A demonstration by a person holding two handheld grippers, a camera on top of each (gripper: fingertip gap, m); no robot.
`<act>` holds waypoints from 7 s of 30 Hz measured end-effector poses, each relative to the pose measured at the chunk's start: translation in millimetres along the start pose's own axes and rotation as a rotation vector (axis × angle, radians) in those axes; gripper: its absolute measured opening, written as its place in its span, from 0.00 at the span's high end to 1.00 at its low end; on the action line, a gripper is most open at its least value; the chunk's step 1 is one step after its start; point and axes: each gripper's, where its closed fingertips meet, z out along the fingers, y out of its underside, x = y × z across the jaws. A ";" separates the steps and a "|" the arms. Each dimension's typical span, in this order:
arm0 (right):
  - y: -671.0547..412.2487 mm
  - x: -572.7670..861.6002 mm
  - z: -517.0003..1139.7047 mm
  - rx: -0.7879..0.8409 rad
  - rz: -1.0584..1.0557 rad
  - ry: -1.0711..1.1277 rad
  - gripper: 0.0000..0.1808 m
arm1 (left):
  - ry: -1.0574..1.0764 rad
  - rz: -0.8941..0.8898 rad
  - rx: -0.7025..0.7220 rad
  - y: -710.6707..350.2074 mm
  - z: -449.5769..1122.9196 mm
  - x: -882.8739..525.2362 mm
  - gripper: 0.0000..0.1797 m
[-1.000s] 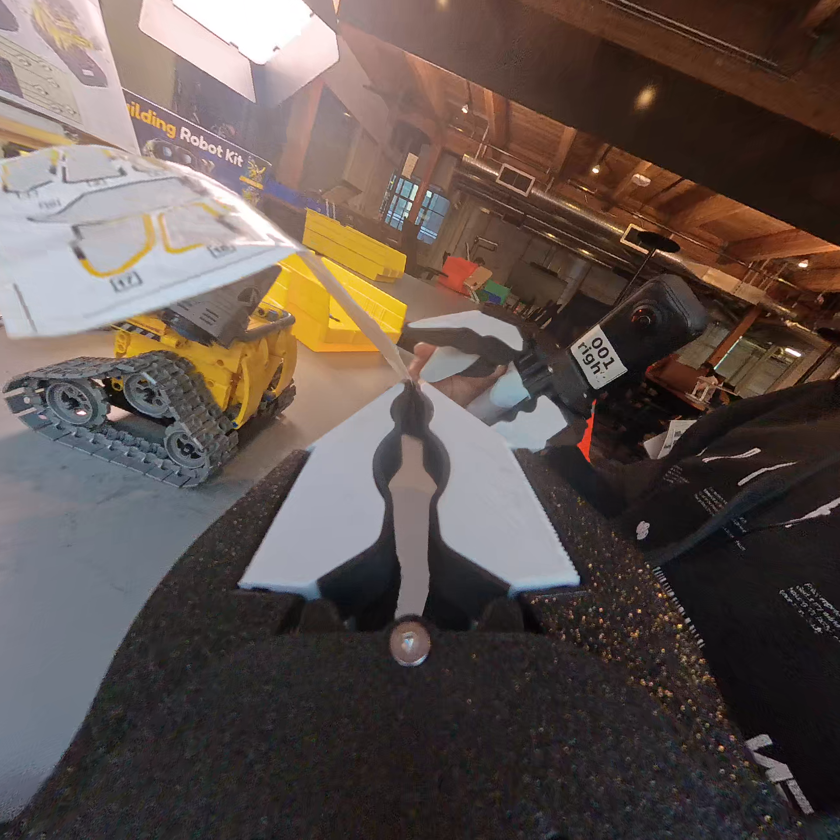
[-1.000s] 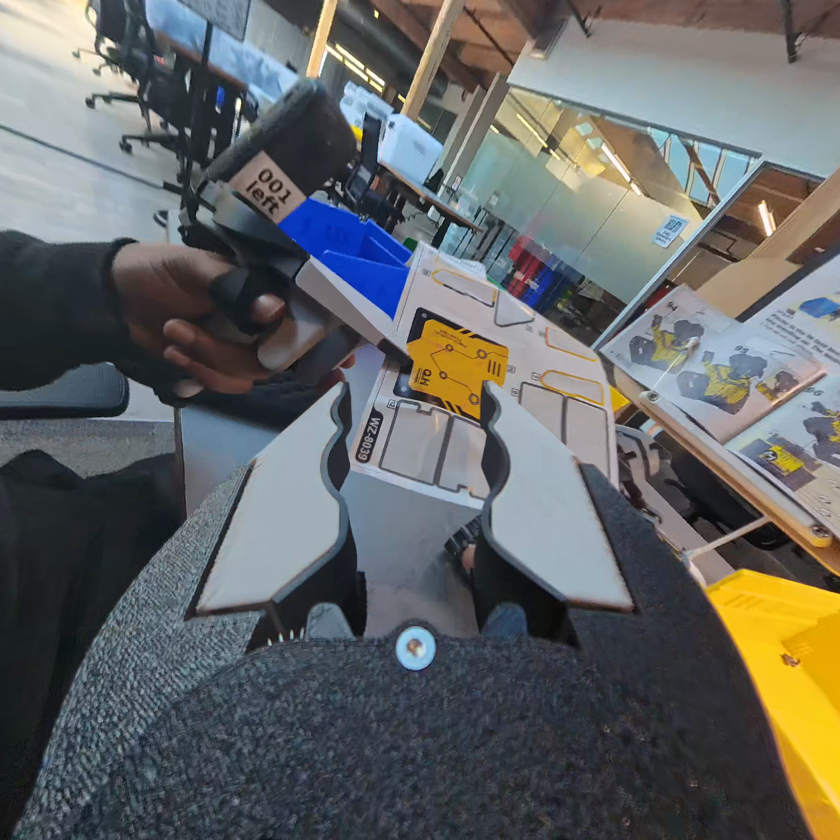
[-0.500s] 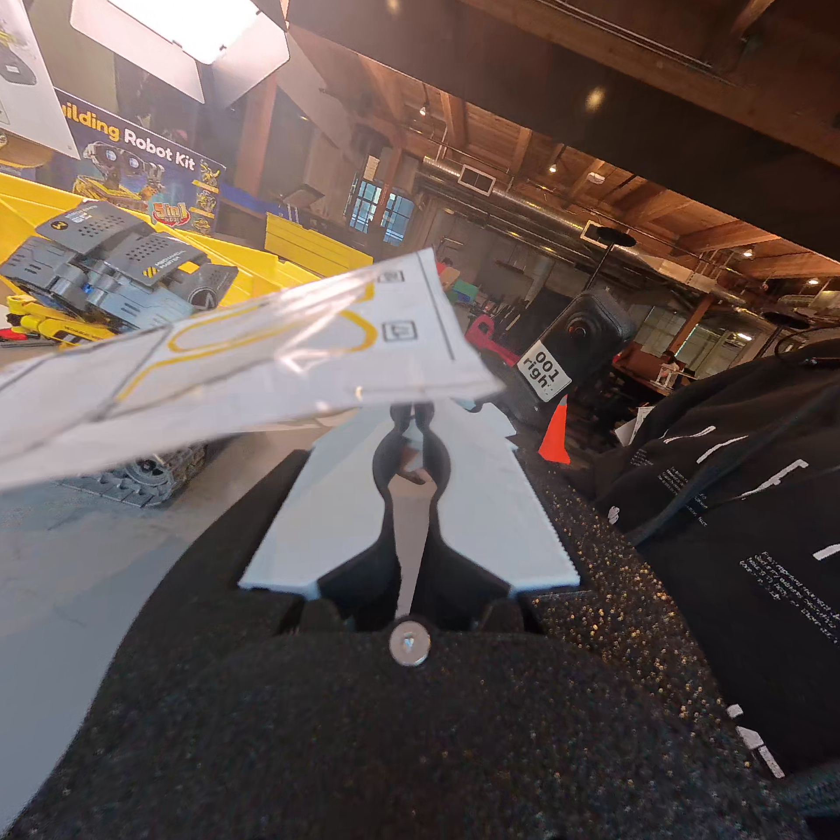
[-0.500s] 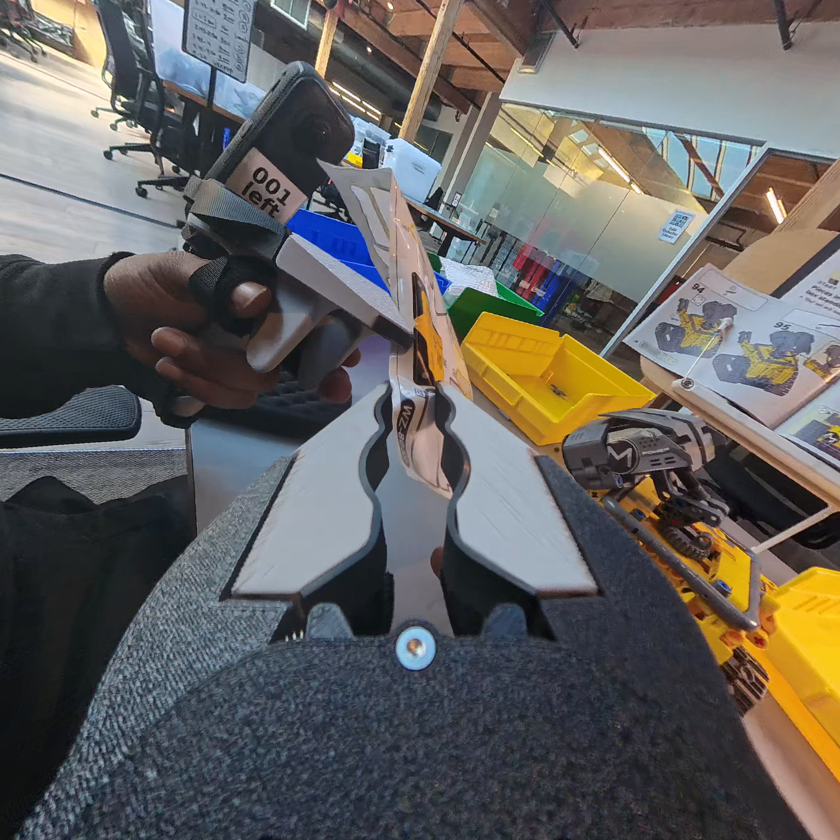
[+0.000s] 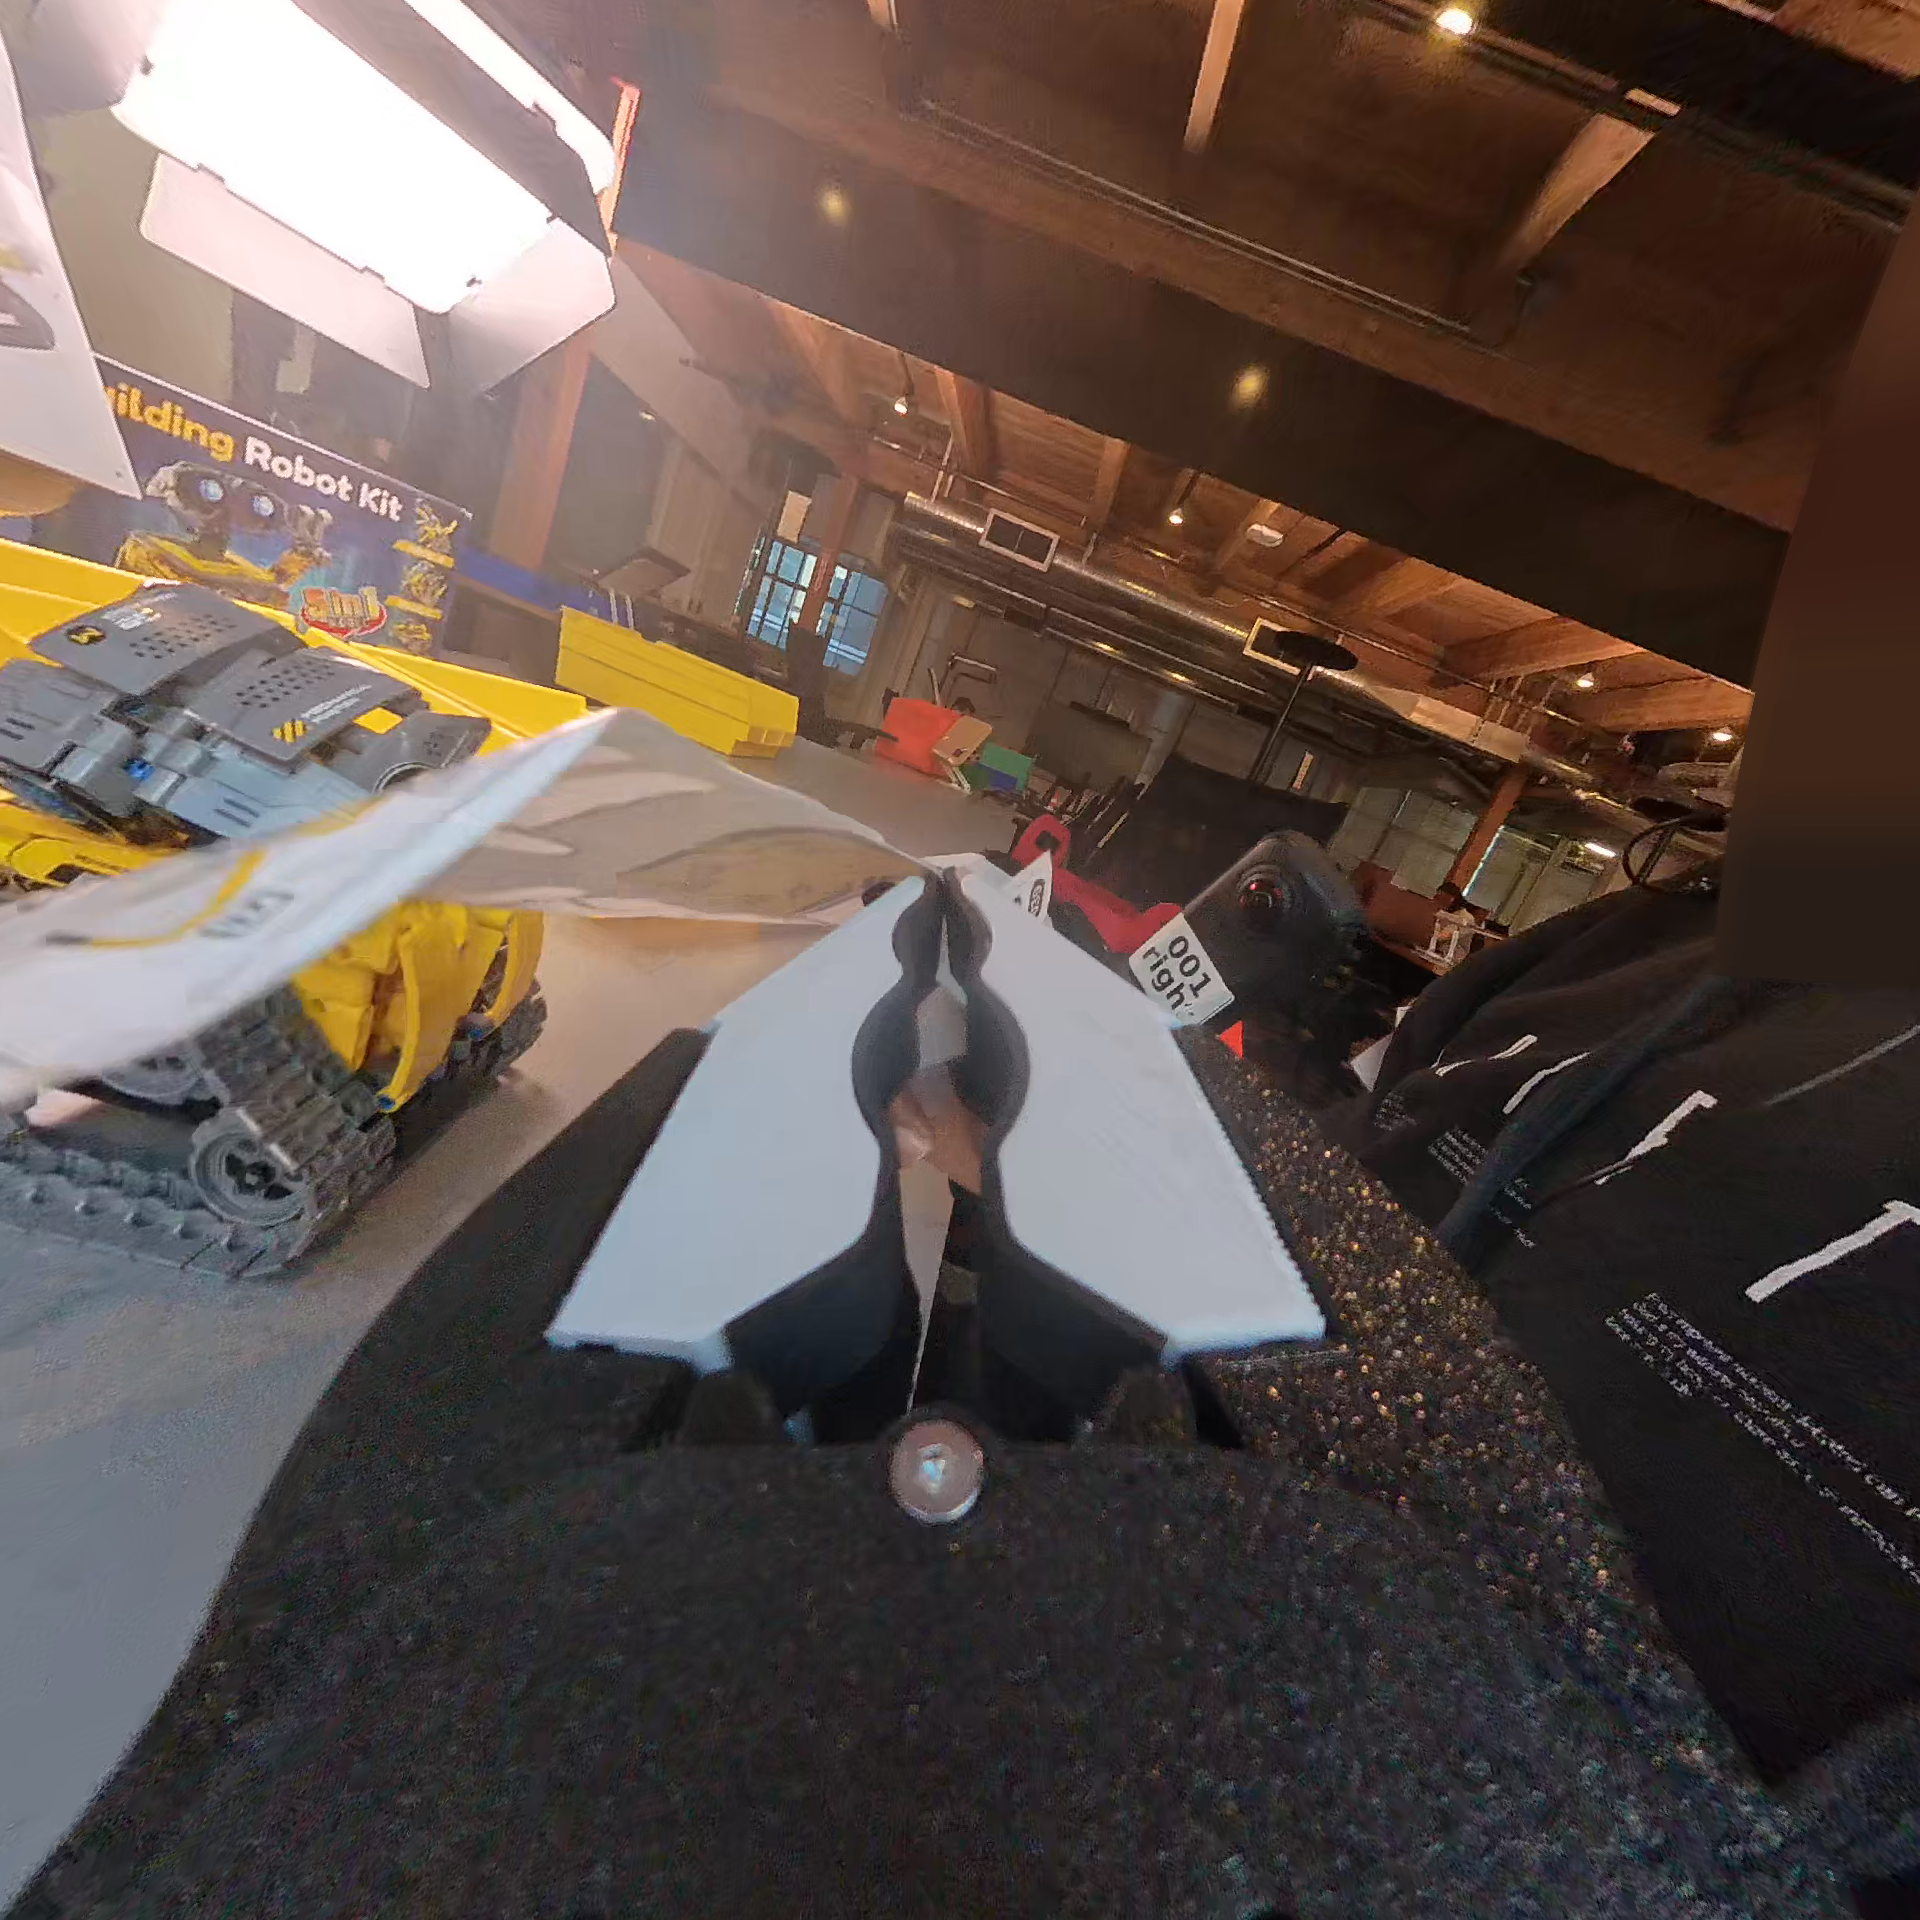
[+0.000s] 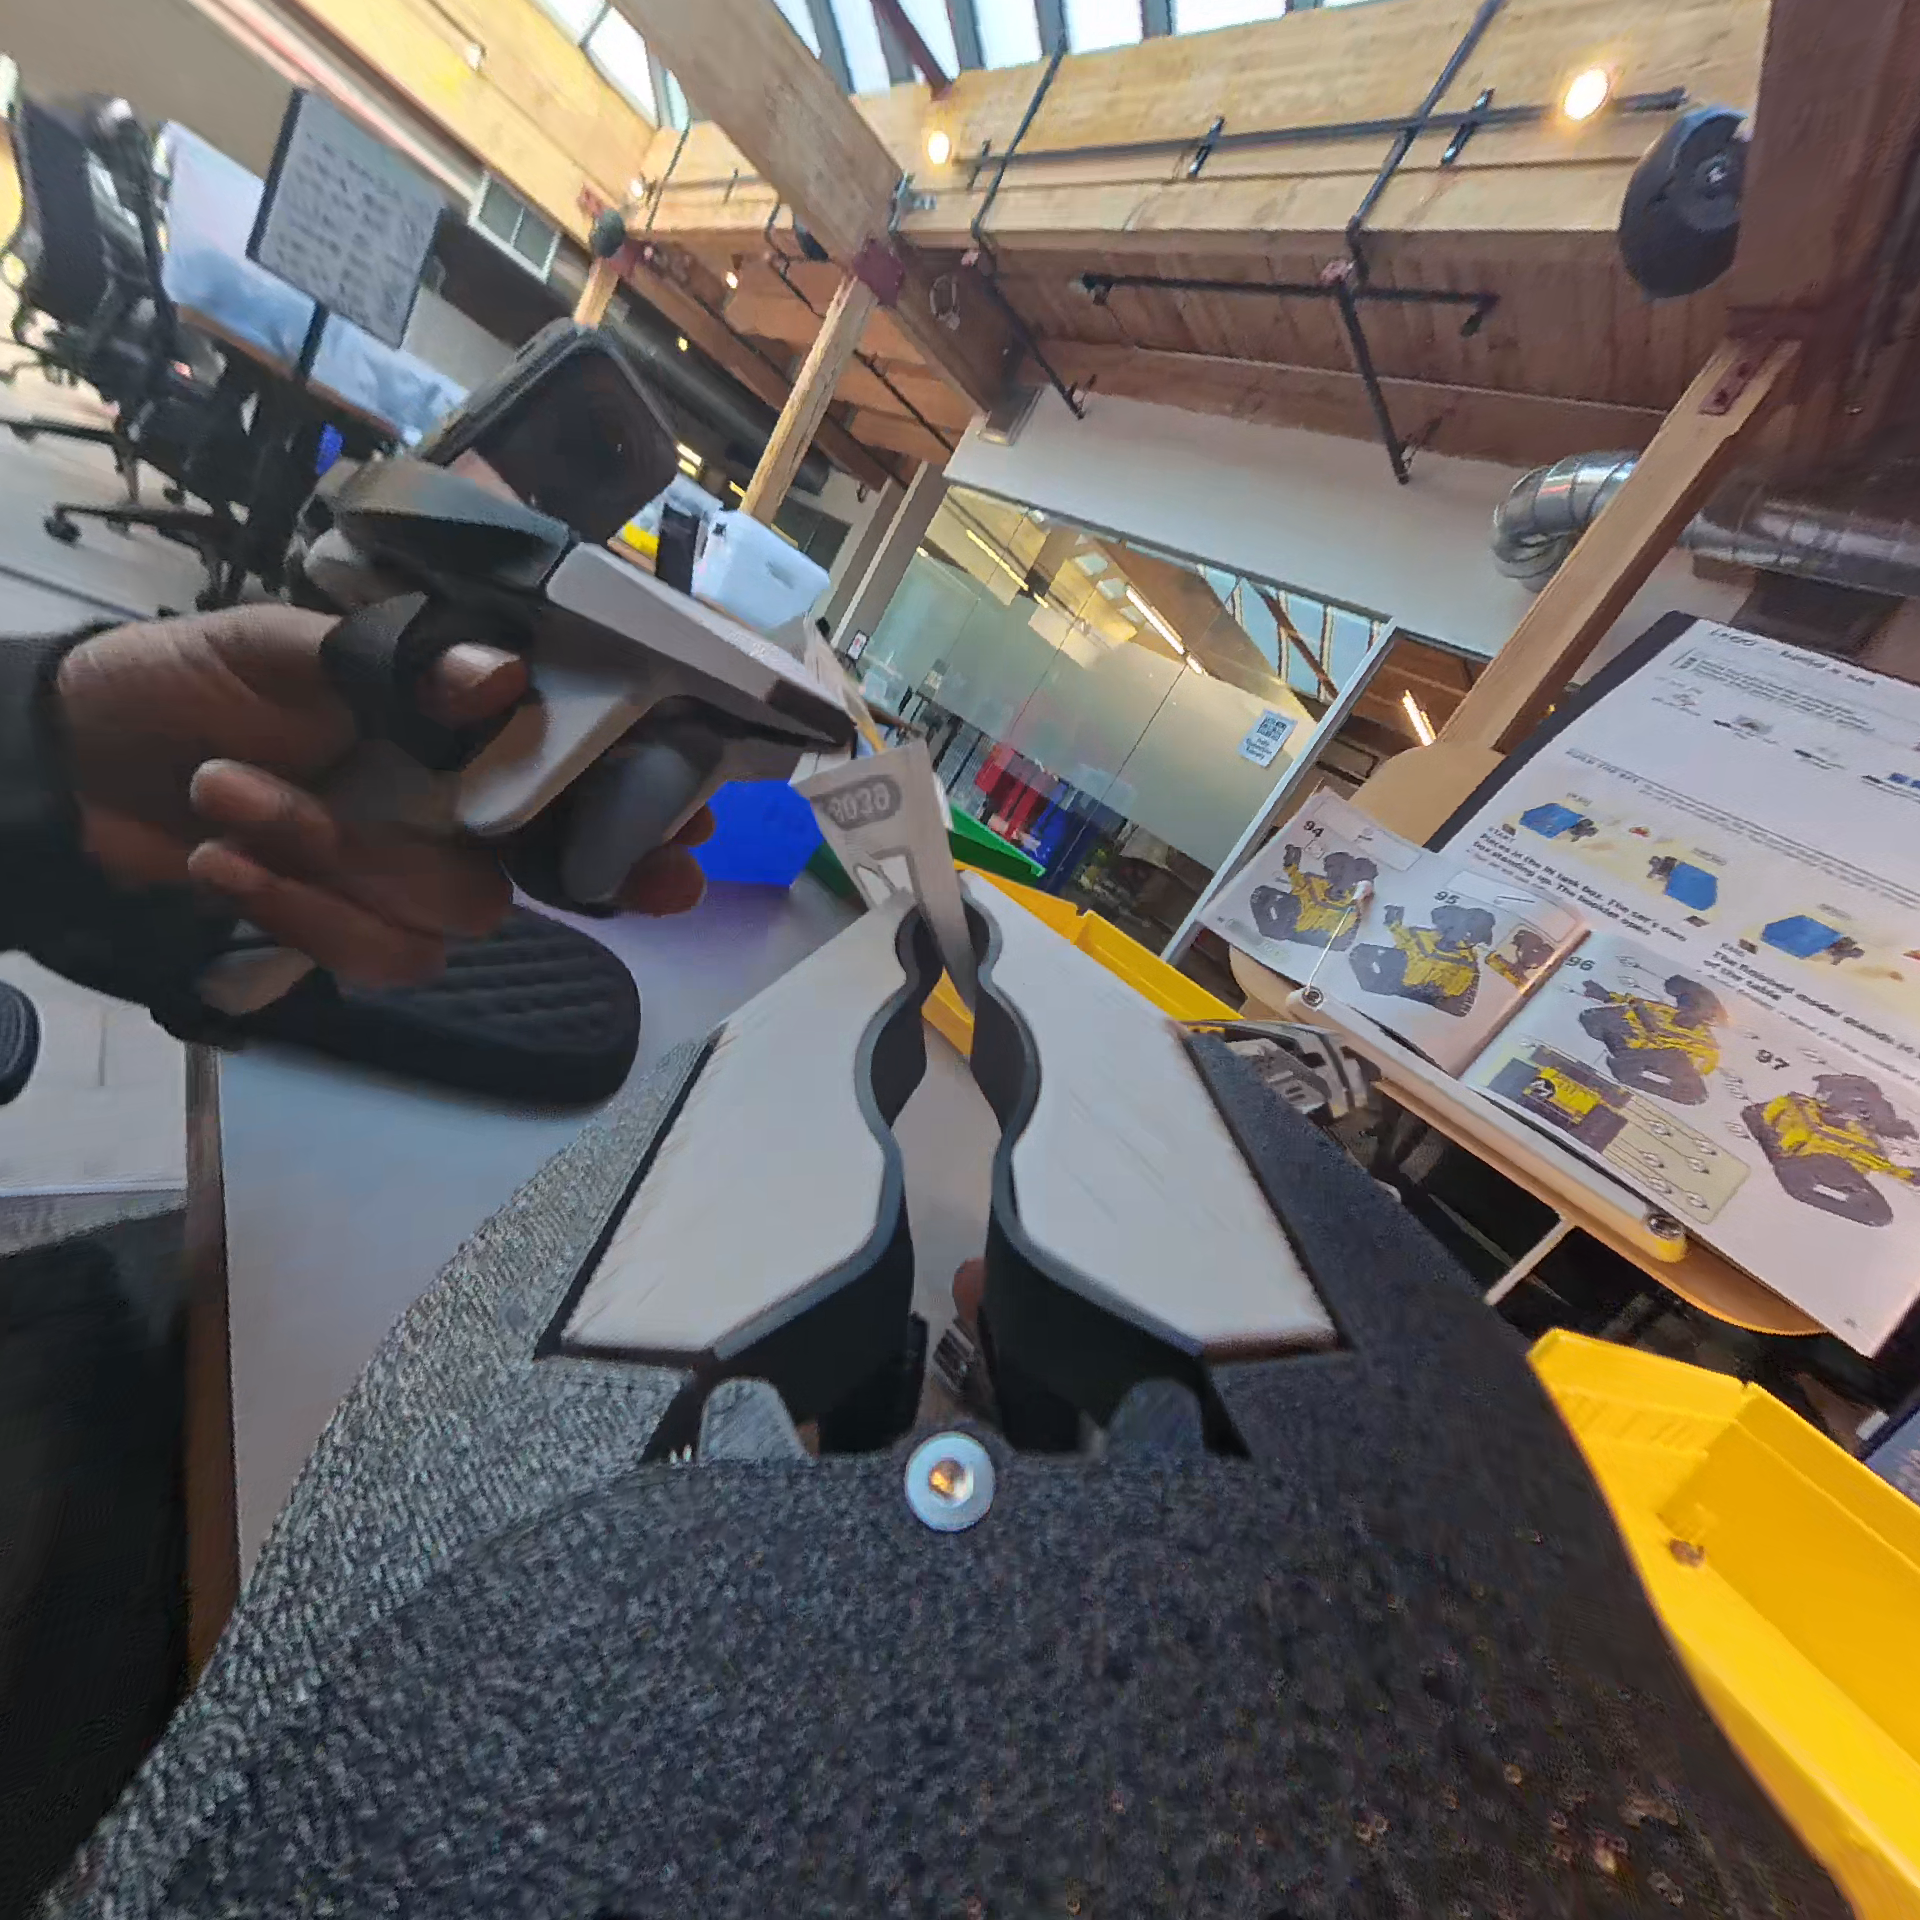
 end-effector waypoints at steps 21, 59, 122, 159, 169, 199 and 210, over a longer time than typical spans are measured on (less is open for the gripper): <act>-30.2 9.7 -16.0 -0.092 0.463 -0.443 0.88 | -0.047 0.282 -0.101 16.9 -2.7 -1.4 1.00; 6.6 -30.1 -15.9 -0.218 0.679 -0.584 0.92 | -0.137 0.304 -0.296 44.3 2.1 -12.5 1.00; -10.7 -35.3 -27.5 -0.204 1.061 -0.802 1.00 | -0.022 0.444 -0.219 40.6 6.1 16.5 1.00; 27.5 46.4 -59.9 -0.227 0.829 -0.402 1.00 | -0.786 -0.686 0.639 -26.3 -139.5 -204.2 0.77; 45.1 65.8 -72.9 -0.281 0.745 -0.280 1.00 | -0.630 -0.493 0.096 9.9 -75.4 -125.4 0.57; 40.7 15.2 -55.5 -0.137 -0.696 -0.019 1.00 | 0.001 -0.747 0.120 45.0 64.3 -58.4 0.93; 44.0 18.6 -52.6 -0.168 -0.718 -0.006 1.00 | -0.028 -0.701 0.075 43.3 56.0 -62.6 0.84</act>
